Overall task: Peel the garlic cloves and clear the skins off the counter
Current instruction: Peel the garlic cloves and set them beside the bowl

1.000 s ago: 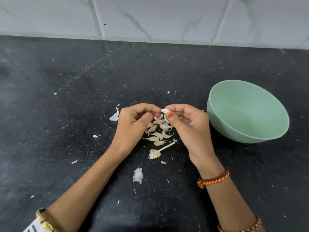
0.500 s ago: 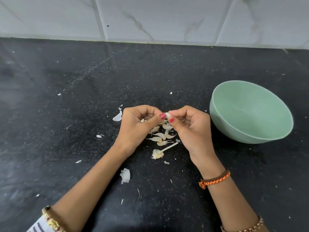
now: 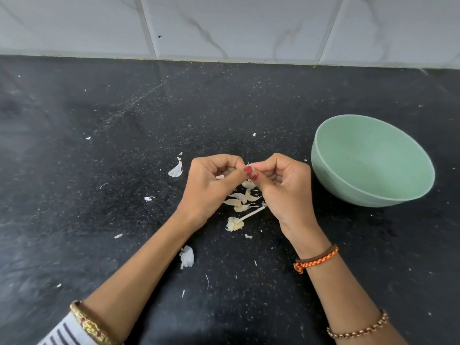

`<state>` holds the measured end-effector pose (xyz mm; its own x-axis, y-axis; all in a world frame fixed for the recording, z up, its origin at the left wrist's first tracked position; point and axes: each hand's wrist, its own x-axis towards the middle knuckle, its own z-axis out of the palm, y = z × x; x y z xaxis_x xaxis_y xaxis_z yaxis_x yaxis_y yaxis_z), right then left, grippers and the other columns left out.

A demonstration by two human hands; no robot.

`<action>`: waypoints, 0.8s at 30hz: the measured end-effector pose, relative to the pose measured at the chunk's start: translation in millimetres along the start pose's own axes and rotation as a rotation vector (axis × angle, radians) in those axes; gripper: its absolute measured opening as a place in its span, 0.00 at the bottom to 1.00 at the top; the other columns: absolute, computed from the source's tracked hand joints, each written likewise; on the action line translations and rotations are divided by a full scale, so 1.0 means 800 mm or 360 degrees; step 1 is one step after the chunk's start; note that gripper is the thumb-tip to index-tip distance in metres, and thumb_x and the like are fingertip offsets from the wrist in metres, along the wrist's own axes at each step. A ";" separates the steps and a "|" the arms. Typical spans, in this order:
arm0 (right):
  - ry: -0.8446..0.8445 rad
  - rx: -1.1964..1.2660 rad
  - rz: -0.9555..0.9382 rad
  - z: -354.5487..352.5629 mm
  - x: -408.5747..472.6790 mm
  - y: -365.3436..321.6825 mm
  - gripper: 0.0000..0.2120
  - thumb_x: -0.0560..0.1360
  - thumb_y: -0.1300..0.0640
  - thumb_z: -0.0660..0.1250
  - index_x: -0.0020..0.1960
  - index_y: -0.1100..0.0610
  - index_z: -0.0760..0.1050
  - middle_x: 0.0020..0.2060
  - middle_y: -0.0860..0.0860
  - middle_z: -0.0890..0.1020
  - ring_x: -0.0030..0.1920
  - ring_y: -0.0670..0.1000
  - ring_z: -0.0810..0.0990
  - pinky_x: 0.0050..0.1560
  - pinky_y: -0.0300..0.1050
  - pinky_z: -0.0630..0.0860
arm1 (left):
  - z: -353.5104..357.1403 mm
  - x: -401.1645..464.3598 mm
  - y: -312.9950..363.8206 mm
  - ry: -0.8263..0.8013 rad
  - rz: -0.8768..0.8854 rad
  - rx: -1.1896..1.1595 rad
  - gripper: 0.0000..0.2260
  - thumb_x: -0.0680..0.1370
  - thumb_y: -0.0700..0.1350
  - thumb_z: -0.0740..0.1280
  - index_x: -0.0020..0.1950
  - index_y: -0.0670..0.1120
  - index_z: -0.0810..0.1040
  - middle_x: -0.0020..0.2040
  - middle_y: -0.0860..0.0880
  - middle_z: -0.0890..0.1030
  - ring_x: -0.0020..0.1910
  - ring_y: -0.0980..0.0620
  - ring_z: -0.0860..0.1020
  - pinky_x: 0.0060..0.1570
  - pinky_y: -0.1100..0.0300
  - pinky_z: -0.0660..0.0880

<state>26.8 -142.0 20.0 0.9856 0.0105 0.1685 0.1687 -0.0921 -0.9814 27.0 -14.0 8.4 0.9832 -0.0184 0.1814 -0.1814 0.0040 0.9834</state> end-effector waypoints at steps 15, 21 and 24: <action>-0.0004 0.0091 0.0089 0.001 -0.001 -0.006 0.12 0.76 0.67 0.63 0.43 0.53 0.79 0.33 0.48 0.81 0.34 0.40 0.79 0.37 0.31 0.74 | -0.011 0.002 0.003 0.0067 0.0131 0.0452 0.21 0.80 0.46 0.57 0.29 0.40 0.74 0.25 0.53 0.74 0.25 0.59 0.67 0.29 0.68 0.64; 0.0113 -0.0184 -0.0165 0.001 0.000 0.004 0.08 0.75 0.65 0.66 0.45 0.54 0.81 0.34 0.47 0.82 0.35 0.42 0.81 0.38 0.35 0.77 | -0.009 0.000 0.003 0.0048 0.0111 0.0261 0.04 0.72 0.43 0.67 0.43 0.48 0.82 0.39 0.45 0.84 0.37 0.47 0.77 0.41 0.50 0.75; 0.0164 -0.0252 -0.0230 0.001 0.002 0.008 0.06 0.74 0.65 0.67 0.47 0.58 0.81 0.34 0.46 0.82 0.36 0.42 0.81 0.39 0.36 0.78 | -0.009 -0.001 0.006 0.0021 0.0086 0.0235 0.05 0.72 0.42 0.67 0.43 0.49 0.82 0.37 0.53 0.84 0.38 0.52 0.78 0.40 0.59 0.76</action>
<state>29.2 -142.1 13.6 0.9442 -0.0661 0.3226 0.2970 -0.2521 -0.9210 25.3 -6.8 12.8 0.9719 -0.0093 0.2352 -0.2341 -0.1423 0.9617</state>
